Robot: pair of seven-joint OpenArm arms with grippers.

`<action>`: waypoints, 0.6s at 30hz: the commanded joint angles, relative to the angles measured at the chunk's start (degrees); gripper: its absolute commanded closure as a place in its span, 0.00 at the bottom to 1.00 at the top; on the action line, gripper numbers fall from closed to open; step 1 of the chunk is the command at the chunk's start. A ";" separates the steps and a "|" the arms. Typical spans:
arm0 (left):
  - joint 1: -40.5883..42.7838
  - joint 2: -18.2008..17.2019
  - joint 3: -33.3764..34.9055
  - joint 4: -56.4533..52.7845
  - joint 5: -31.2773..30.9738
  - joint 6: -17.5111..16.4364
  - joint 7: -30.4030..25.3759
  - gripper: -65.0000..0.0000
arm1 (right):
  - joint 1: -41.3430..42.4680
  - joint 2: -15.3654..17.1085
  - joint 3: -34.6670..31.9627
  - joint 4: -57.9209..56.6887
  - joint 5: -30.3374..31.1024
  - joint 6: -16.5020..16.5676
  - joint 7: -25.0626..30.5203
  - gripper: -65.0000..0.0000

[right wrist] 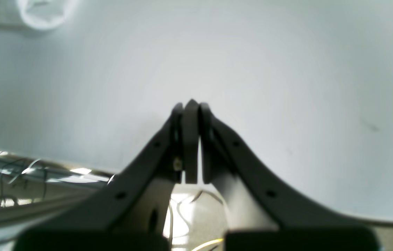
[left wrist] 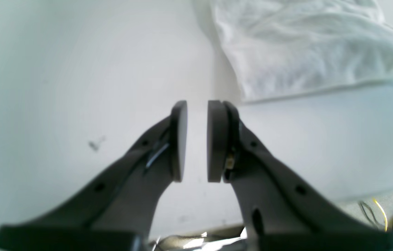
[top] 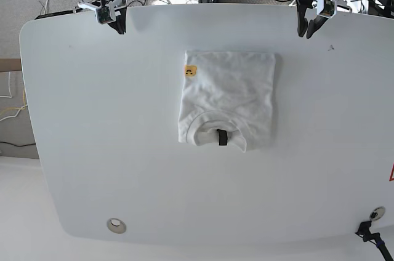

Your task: Fold the T-shirt properly

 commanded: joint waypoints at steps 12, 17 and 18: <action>14.37 -2.02 3.59 -15.79 -10.59 -0.33 -2.81 0.88 | -17.18 -3.89 0.63 -9.25 0.40 0.41 4.07 1.00; 3.73 -5.27 7.99 -34.95 -9.97 -0.33 -2.81 0.88 | -8.21 -3.89 -0.25 -24.28 0.31 0.41 4.07 1.00; 1.54 -5.45 8.25 -38.91 -8.57 -0.33 -2.81 0.88 | -6.37 -3.80 -0.78 -27.80 0.31 0.41 4.15 1.00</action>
